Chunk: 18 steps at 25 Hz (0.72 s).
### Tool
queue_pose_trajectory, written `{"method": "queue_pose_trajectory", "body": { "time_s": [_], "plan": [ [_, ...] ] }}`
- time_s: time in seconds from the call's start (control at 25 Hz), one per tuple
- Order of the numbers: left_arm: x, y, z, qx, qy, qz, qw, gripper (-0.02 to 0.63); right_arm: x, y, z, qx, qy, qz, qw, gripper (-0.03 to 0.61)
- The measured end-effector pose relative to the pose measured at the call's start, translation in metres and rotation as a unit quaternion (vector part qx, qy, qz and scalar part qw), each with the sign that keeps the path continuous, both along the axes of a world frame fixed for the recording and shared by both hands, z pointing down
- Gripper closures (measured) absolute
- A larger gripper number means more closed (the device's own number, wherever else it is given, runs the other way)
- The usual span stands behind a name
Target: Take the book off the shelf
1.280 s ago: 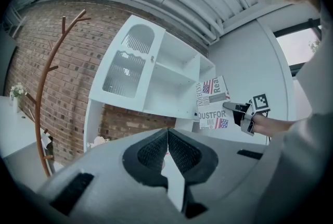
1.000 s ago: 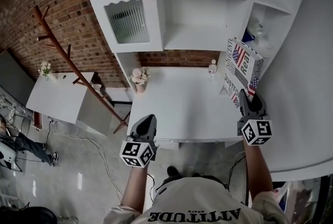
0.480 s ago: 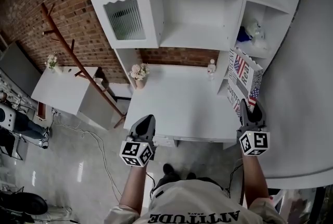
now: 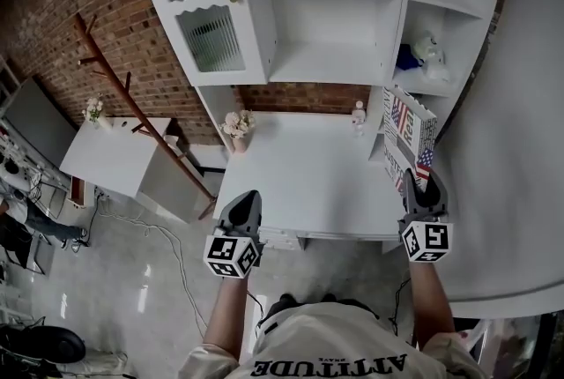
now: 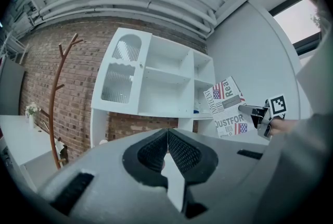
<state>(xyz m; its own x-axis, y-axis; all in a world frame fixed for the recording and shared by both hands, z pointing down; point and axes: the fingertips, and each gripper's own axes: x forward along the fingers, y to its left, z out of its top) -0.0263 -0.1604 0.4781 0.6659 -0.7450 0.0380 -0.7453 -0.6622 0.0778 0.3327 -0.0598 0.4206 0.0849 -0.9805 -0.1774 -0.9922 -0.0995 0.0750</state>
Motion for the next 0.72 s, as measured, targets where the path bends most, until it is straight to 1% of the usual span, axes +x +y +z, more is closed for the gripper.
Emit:
{"method": "queue_pose_trajectory", "body": {
  "time_s": [0.24,0.44,0.72],
  "plan": [
    [-0.017,-0.007,-0.001,0.004,0.003,-0.009,0.9999,0.588,-0.008,-0.001,0.004,0.005,-0.012,0.015,1.0,0.408],
    [-0.031,-0.015,0.008,0.01,-0.01,-0.016,0.9998,0.588,-0.018,-0.001,0.007,0.006,-0.015,0.024,1.0,0.408],
    [-0.031,-0.02,0.003,0.014,-0.011,0.001,0.9998,0.588,-0.021,0.003,0.002,0.006,-0.018,0.038,0.999,0.408]
  ]
}}
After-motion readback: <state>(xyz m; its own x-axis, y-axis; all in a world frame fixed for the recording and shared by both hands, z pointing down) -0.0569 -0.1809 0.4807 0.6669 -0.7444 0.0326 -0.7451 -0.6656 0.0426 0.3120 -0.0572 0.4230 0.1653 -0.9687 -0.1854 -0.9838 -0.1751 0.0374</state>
